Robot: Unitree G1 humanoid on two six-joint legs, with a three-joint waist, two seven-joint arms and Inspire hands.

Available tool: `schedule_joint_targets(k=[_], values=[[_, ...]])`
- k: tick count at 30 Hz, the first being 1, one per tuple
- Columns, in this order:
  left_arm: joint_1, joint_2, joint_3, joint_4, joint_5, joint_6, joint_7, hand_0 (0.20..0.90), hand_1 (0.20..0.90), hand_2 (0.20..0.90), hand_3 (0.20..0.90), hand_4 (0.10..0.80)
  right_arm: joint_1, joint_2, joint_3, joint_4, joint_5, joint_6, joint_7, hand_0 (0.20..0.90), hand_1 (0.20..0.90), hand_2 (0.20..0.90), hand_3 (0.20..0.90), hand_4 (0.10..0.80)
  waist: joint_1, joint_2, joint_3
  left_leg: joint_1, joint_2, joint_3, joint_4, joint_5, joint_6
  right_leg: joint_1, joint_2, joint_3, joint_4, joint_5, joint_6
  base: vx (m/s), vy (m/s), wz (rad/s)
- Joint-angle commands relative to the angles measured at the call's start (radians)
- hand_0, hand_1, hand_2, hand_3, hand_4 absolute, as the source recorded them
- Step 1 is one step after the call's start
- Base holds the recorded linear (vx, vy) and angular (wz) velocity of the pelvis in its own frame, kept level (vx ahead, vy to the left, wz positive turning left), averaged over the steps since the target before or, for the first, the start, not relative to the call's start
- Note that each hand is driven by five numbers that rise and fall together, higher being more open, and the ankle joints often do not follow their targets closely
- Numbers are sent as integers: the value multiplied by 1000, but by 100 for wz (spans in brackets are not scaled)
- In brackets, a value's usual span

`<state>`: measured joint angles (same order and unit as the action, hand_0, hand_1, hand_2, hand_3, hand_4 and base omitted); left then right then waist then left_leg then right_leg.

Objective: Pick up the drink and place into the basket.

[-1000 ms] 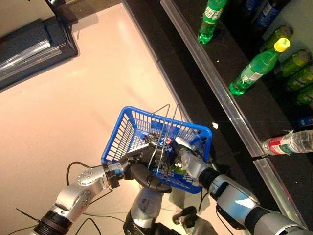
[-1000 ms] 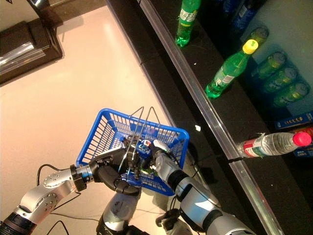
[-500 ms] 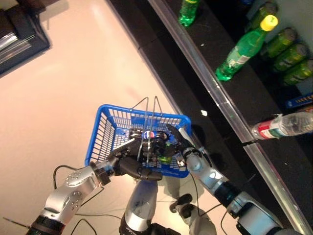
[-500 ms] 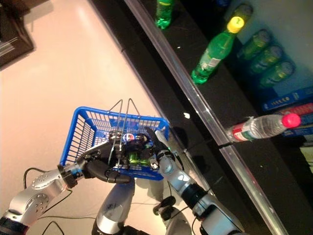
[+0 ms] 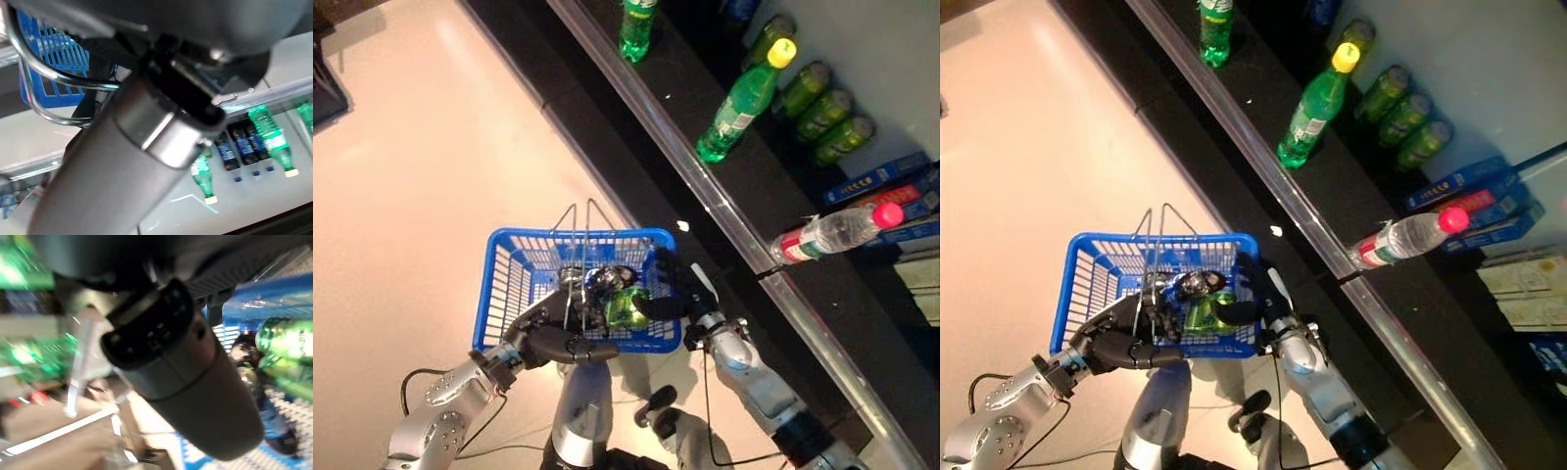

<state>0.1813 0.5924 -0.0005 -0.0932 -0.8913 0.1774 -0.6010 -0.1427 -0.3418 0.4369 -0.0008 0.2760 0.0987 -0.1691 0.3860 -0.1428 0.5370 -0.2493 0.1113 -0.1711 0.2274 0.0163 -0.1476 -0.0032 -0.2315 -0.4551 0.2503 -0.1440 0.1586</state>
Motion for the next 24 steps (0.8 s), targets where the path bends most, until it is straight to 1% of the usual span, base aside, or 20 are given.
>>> schedule_joint_targets(k=[1, 2, 3, 6, 8, 10, 11, 12, 13, 15, 17, 19, 20, 21, 22, 23, 24], values=[[-56, -84, 126, -250, -144, -334, -130, 300, 300, 300, 200, 100, 8, -67, -73, -148, 100, -135, 70, 900, 900, 900, 900, 800, -34, 4, -100, 57, 5, 34, -27, 14, 54, 25, 0, 78, -44, 120, -2, 25, -15, -5], [-56, -84, 126, -250, -143, -335, -130, 300, 300, 300, 200, 100, 10, -67, -73, -149, 101, -134, 71, 900, 900, 900, 900, 800, -33, 4, -101, 58, 6, 35, -28, 14, 54, 26, 0, 79, -45, 120, -2, 41, -8, -15], [-25, -74, 141, -196, -58, -383, -101, 300, 300, 300, 200, 100, 42, -62, -102, -176, 152, -162, 114, 900, 900, 900, 900, 800, -48, 0, -127, 73, 11, 46, -35, 13, 53, 37, 4, 87, -58, 122, 1, 38, -6, -24], [25, -63, 159, -128, -21, -427, -37, 300, 300, 300, 200, 100, 98, -57, -144, -194, 208, -171, 174, 900, 900, 900, 900, 800, -70, -1, -173, 103, 21, 68, -60, 15, 52, 54, 6, 104, -87, 131, 7, 46, 3, -16], [62, -80, 178, -81, -35, -432, -25, 300, 300, 300, 200, 100, 147, -56, -166, -194, 200, -158, 213, 900, 900, 900, 900, 800, -87, -5, -208, 127, 28, 86, -82, 15, 51, 65, 8, 119, -112, 138, 10, 50, 8, -20], [90, -102, 179, -45, -36, -442, 8, 300, 300, 300, 200, 100, 191, -60, -177, -189, 201, -157, 236, 900, 900, 900, 900, 800, -101, -7, -236, 149, 35, 103, -105, 16, 50, 72, 8, 134, -135, 147, 15, 32, 9, -24], [109, -116, 177, -16, -25, -453, 38, 300, 300, 300, 200, 100, 221, -59, -187, -176, 218, -157, 264, 900, 900, 900, 900, 800, -115, -8, -255, 166, 42, 120, -121, 17, 49, 76, 7, 145, -152, 154, 18, 26, 9, -25], [125, -126, 174, 19, -23, -453, 97, 300, 300, 300, 200, 100, 248, -59, -194, -160, 252, -154, 284, 900, 900, 900, 900, 800, -130, -7, -277, 188, 49, 141, -144, 21, 47, 82, 7, 159, -171, 162, 20, 29, 11, -22], [127, -129, 172, 33, -19, -460, 102, 300, 300, 300, 200, 100, 254, -57, -196, -155, 255, -154, 293, 900, 900, 900, 900, 800, -134, -7, -281, 193, 51, 146, -149, 21, 47, 84, 7, 162, -176, 164, 21, 16, 7, -31], [141, -138, 169, 91, 19, -497, 173, 300, 300, 300, 200, 100, 287, -53, -208, -125, 264, -147, 312, 900, 900, 900, 900, 800, -157, -4, -306, 221, 61, 177, -174, 23, 43, 92, 4, 173, -197, 172, 25, 8, 9, -38], [147, -148, 172, 146, 25, -497, 250, 300, 300, 300, 200, 100, 312, -54, -209, -83, 170, -139, 292, 900, 900, 900, 900, 800, -176, 3, -330, 243, 72, 203, -193, 26, 39, 97, -2, 180, -207, 176, 28, 7, 8, -31], [149, -160, 183, 209, 39, -489, 317, 300, 300, 300, 200, 100, 333, -64, -212, -37, 154, -124, 299, 900, 900, 900, 900, 800, -190, 10, -348, 265, 79, 223, -215, 29, 34, 105, -6, 181, -217, 177, 30, 8, 2, -21], [147, -165, 186, 239, 36, -472, 346, 300, 300, 300, 200, 100, 339, -62, -208, -10, 139, -107, 291, 900, 900, 900, 900, 800, -195, 12, -357, 274, 82, 232, -224, 30, 32, 108, -8, 181, -221, 178, 31, 1, -11, -22], [141, -176, 183, 292, 28, -447, 365, 300, 300, 300, 200, 100, 342, -58, -199, 42, 87, -101, 275, 900, 900, 900, 900, 800, -204, 17, -368, 284, 83, 241, -234, 33, 29, 111, -10, 180, -227, 180, 31, -6, -6, -24], [123, -197, 172, 372, 23, -436, 372, 300, 300, 300, 200, 100, 338, -53, -181, 115, 55, -88, 266, 900, 900, 900, 900, 800, -215, 25, -381, 296, 84, 253, -249, 36, 27, 114, -13, 180, -235, 184, 31, -6, 6, -14], [113, -204, 167, 400, 18, -429, 368, 300, 300, 300, 200, 100, 333, -51, -174, 140, 47, -84, 259, 900, 900, 900, 900, 800, -218, 28, -385, 301, 85, 258, -256, 38, 26, 116, -14, 181, -238, 185, 31, -12, 28, -12], [98, -226, 158, 473, -13, -400, 340, 300, 300, 300, 200, 100, 327, -41, -166, 221, 27, -86, 255, 900, 900, 900, 900, 800, -227, 36, -397, 307, 85, 266, -265, 41, 24, 117, -17, 180, -247, 189, 31, -8, 29, -16]])
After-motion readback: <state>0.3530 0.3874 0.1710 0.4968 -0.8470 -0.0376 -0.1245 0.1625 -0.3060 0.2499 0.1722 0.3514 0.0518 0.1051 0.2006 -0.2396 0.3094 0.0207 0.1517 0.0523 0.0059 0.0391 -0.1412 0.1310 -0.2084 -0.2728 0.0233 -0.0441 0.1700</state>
